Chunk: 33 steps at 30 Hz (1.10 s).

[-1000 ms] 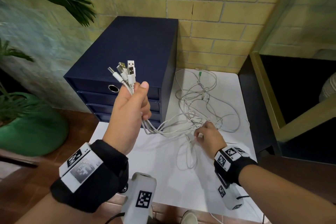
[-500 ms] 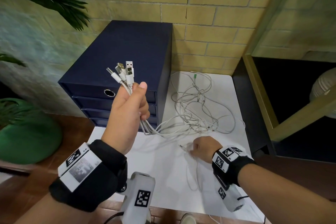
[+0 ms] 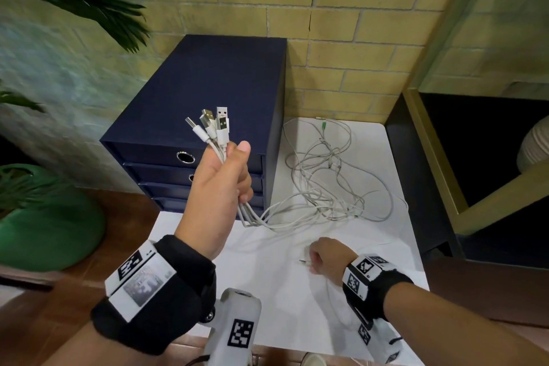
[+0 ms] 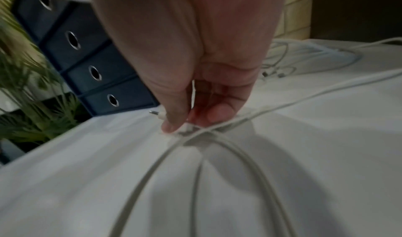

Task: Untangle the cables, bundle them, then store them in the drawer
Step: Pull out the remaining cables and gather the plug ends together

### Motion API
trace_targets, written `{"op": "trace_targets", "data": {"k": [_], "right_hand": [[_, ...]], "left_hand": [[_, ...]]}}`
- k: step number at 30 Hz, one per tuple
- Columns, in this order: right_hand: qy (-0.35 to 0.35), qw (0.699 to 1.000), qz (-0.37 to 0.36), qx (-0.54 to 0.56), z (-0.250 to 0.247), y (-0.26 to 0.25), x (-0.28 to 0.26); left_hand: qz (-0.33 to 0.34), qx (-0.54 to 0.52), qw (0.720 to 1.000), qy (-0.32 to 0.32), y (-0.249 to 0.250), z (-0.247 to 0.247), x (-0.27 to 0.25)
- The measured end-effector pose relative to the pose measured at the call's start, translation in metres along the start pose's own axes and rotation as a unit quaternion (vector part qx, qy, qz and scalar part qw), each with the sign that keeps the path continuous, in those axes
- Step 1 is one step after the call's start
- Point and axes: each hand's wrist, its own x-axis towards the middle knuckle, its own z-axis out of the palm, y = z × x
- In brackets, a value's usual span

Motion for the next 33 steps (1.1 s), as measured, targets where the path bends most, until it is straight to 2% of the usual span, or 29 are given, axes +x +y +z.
{"op": "trace_targets", "data": {"k": [3,7,11,16,18,22,28,30,33], "right_hand": [[0.001,0.994,-0.048,0.099,-0.025,-0.008,-0.02],[-0.006,0.974,-0.116,0.196,-0.085,-0.029,-0.054],[0.055,0.929,-0.18,0.32,-0.149,-0.046,-0.079],[0.163,0.851,-0.262,0.425,-0.201,-0.079,-0.102],[0.173,0.835,-0.29,0.434,-0.214,-0.092,-0.109],[0.183,0.838,-0.336,0.389,-0.231,-0.108,-0.118],[0.25,0.813,-0.358,0.386,-0.24,-0.117,-0.126],[0.295,0.807,-0.347,0.376,-0.24,-0.118,-0.126],[0.396,0.793,-0.306,0.348,-0.232,-0.115,-0.12]], "left_hand": [[0.009,-0.002,1.0,0.0,0.004,0.001,0.006],[0.023,-0.01,1.0,0.0,0.012,0.007,0.017],[0.029,-0.009,0.999,-0.011,0.018,0.017,0.024],[0.019,-0.036,0.997,-0.06,0.028,0.036,0.023],[0.021,-0.032,0.995,-0.093,0.036,0.044,0.019],[0.041,0.042,0.99,-0.126,0.038,0.05,0.013],[0.079,0.069,0.979,-0.175,0.045,0.051,0.007],[0.091,0.078,0.977,-0.178,0.046,0.051,0.006],[0.082,0.076,0.986,-0.122,0.052,0.053,0.005]]}}
